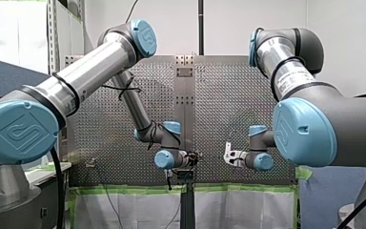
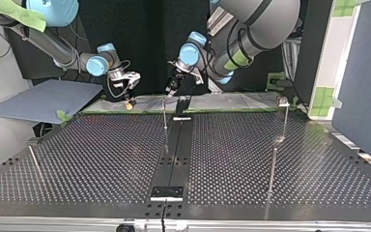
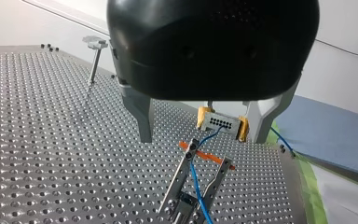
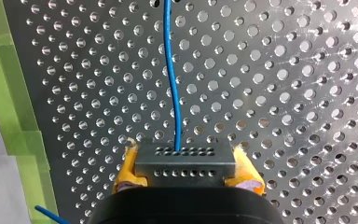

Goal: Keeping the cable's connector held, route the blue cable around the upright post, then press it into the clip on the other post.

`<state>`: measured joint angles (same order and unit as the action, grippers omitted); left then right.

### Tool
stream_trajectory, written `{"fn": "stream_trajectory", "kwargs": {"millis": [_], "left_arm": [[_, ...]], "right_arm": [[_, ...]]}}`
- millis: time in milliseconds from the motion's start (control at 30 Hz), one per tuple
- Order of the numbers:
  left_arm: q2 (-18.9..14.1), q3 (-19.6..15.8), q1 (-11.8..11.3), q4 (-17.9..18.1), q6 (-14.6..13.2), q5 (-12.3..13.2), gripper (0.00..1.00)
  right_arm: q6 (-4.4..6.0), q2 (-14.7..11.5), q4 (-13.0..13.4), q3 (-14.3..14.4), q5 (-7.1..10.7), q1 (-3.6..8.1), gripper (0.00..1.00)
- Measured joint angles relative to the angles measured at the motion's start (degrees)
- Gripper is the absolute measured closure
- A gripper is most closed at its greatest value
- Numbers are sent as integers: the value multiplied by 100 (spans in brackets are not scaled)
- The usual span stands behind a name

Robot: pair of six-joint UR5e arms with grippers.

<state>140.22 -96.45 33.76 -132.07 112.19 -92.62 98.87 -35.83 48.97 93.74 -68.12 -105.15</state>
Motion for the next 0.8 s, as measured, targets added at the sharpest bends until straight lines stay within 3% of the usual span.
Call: {"fn": "stream_trajectory", "kwargs": {"millis": [300, 800], "left_arm": [[10, 7, -57, 142, -22, 20, 0], [16, 6, -108, 177, -784, 11, 0]], "right_arm": [[2, 0, 0, 0, 0, -1, 100], [3, 0, 0, -1, 0, -1, 100]]}}
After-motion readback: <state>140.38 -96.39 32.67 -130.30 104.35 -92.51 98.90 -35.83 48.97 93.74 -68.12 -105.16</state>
